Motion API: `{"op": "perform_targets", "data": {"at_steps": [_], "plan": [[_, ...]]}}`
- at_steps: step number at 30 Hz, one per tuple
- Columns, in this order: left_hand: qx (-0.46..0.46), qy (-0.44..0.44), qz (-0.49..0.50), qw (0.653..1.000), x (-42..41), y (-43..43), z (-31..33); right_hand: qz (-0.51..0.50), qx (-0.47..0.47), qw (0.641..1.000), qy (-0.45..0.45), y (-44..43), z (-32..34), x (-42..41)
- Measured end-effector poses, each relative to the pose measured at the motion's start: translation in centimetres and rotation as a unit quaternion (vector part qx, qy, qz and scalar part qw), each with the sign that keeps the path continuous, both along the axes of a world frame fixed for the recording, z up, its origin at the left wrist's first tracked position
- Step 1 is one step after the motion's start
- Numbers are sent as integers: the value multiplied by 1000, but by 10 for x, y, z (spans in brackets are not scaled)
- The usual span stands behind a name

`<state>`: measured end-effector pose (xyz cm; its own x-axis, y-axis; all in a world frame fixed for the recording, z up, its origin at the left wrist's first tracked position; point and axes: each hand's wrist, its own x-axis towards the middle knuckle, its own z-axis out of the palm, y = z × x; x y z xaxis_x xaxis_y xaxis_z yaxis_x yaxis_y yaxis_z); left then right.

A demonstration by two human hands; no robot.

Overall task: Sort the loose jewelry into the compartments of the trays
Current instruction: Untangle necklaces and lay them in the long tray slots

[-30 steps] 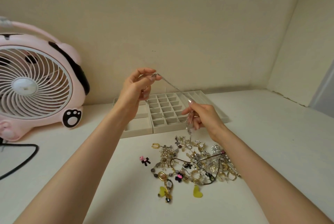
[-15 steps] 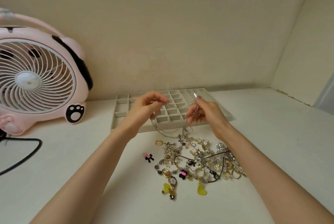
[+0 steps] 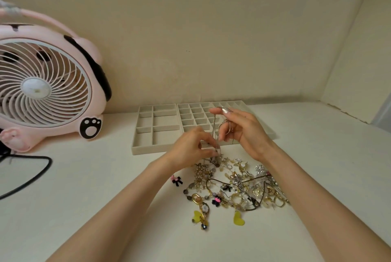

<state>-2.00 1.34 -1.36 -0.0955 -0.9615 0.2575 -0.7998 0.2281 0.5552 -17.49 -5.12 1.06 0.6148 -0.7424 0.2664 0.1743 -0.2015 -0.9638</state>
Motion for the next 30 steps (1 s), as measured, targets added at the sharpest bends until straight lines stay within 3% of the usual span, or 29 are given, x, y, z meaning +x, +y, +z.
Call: {"op": "perform_targets", "data": {"at_steps": [3, 6, 9, 14, 18, 24, 30], "plan": [[-18, 6, 7, 1000, 1, 0, -2, -9, -17, 1000, 0, 0, 1, 0], [-73, 92, 49, 992, 6, -1, 1, -49, -40, 998, 10, -3, 1, -2], [-104, 203, 96, 969, 12, 0, 7, -97, -66, 992, 42, -7, 0, -5], [-126, 313, 117, 934, 22, 2, 11, -164, -102, 972, 137, -14, -3, -12], [-162, 390, 122, 898, 25, 5, 16, -170, -77, 974, 128, -19, -1, -17], [-246, 431, 166, 852, 35, 3, 24, -118, -32, 987, 102, -20, 2, -22], [-320, 426, 215, 818, 47, 4, 30, -71, -24, 987, 139, -22, 3, -23]]}}
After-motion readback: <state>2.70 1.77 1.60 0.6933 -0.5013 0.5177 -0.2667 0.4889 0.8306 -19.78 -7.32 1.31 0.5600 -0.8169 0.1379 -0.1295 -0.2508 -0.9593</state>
